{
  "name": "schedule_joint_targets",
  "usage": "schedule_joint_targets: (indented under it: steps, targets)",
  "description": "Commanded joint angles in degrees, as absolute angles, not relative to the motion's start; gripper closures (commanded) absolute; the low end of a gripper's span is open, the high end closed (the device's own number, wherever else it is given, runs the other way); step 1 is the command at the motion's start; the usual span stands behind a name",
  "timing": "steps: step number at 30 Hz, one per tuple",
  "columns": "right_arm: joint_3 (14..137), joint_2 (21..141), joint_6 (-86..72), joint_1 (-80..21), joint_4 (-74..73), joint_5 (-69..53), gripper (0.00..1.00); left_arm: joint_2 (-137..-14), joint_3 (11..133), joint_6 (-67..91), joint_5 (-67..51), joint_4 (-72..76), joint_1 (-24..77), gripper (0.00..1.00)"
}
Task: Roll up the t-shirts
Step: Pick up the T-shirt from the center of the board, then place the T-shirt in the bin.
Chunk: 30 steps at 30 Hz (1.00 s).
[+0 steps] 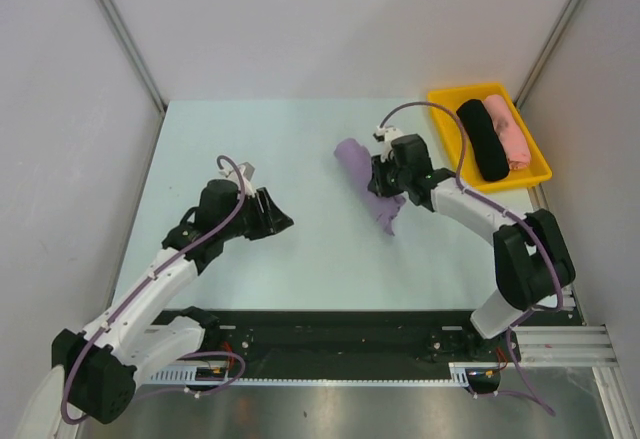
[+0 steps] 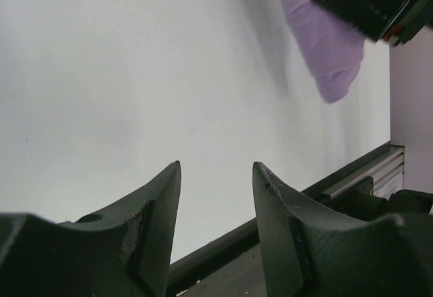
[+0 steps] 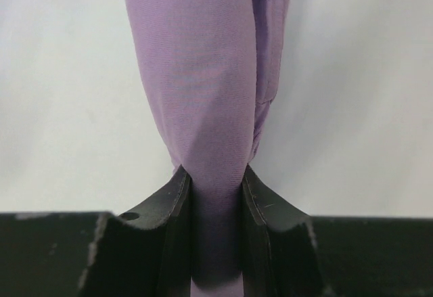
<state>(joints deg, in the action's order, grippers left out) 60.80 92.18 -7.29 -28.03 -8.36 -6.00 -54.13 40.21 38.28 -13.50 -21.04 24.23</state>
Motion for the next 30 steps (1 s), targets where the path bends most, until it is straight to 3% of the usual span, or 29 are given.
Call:
schedule_joint_targets:
  steps: [1, 5, 12, 19, 30]
  targets:
    - [68.8, 87.8, 2.8, -21.3, -8.4, -3.0, 1.0, -51.9, 39.9, 33.8, -16.3, -22.2, 24.0, 0.48]
    - [73.8, 88.8, 5.4, -8.0, -6.4, -8.3, 1.0, -50.9, 39.8, 31.9, -16.5, -22.5, 24.0, 0.48]
    - [78.3, 96.4, 6.9, 5.3, 2.6, -12.9, 1.0, -50.3, 39.5, 31.1, -18.5, -21.4, 23.8, 0.48]
    - [81.7, 102.1, 16.9, 6.7, 6.5, -8.4, 1.0, -50.2, 41.1, 29.1, -21.9, -21.4, 23.8, 0.48]
    - [91.2, 110.4, 24.3, 7.1, -4.6, -9.6, 1.0, -49.4, 37.6, 27.5, -23.9, -20.7, 23.4, 0.48]
